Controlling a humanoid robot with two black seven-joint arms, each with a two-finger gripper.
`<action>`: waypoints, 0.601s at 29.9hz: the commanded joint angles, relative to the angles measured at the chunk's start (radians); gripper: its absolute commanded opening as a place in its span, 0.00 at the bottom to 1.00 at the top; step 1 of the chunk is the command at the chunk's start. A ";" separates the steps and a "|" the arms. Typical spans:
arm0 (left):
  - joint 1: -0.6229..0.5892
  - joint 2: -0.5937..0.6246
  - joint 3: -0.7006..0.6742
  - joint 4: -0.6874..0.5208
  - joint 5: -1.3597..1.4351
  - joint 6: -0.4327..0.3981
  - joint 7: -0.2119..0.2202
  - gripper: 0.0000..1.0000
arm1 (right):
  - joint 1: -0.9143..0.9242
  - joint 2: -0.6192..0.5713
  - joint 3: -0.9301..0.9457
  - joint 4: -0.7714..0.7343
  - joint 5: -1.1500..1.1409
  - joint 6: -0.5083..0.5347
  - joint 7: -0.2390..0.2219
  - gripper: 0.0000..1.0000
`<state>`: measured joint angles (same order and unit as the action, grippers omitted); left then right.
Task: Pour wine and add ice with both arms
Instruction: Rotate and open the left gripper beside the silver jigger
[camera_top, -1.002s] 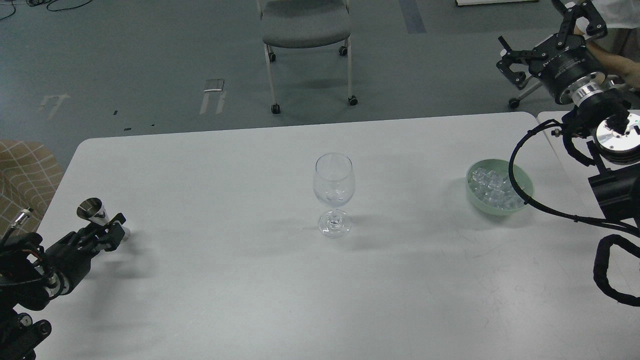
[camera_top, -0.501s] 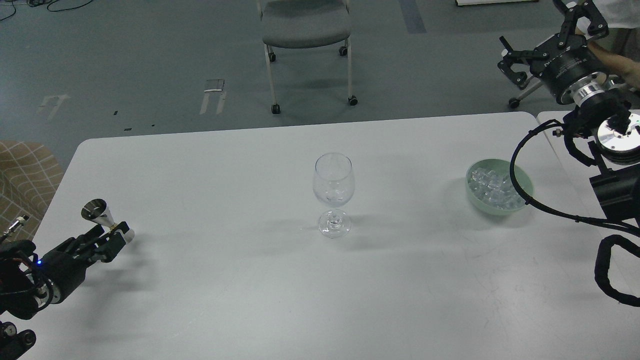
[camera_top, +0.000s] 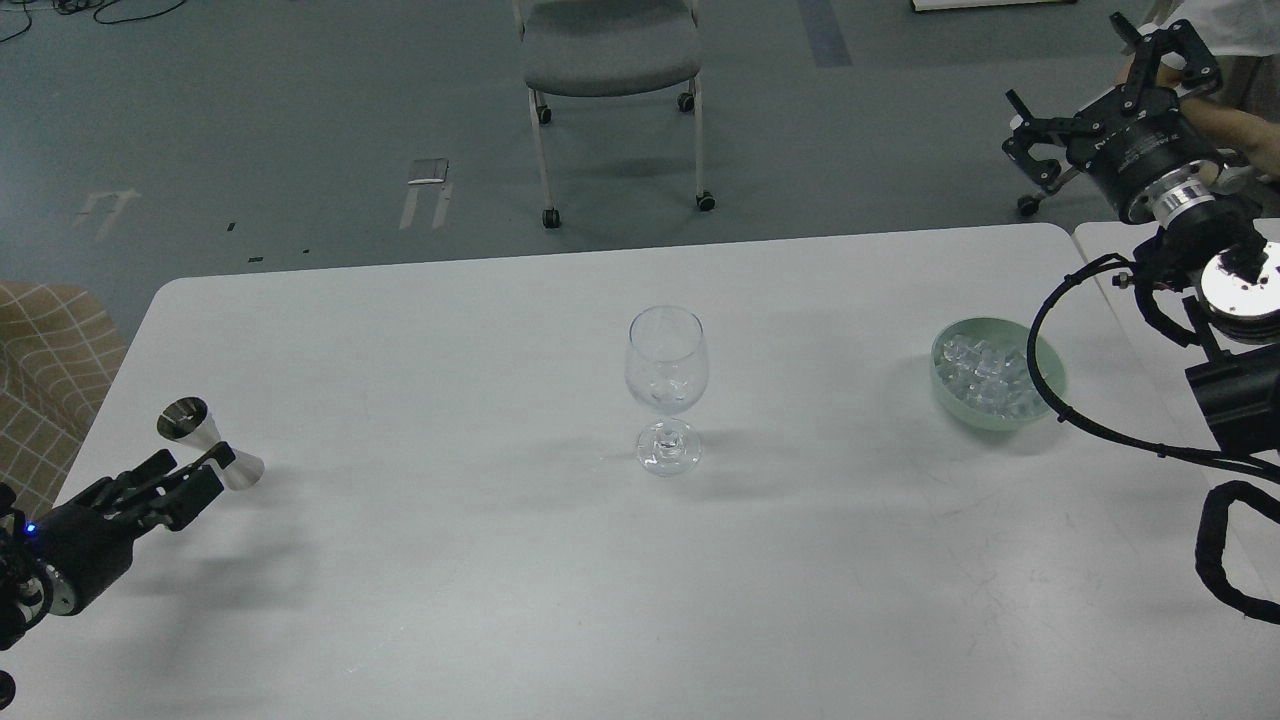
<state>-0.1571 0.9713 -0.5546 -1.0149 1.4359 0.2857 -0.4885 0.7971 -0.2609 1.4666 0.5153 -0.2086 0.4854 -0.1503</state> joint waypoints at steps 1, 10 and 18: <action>0.008 0.009 0.002 -0.005 -0.002 0.000 0.000 0.83 | -0.009 -0.001 0.000 0.000 0.000 0.003 0.000 1.00; 0.060 0.112 -0.001 -0.186 -0.406 -0.031 0.000 0.98 | -0.019 -0.001 0.000 0.002 0.000 0.003 0.000 1.00; 0.062 0.178 -0.010 -0.264 -0.761 -0.229 0.000 0.98 | -0.021 -0.017 0.001 0.002 0.000 0.003 0.000 1.00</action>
<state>-0.0955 1.1338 -0.5630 -1.2597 0.8035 0.1387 -0.4888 0.7765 -0.2723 1.4666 0.5169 -0.2086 0.4888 -0.1503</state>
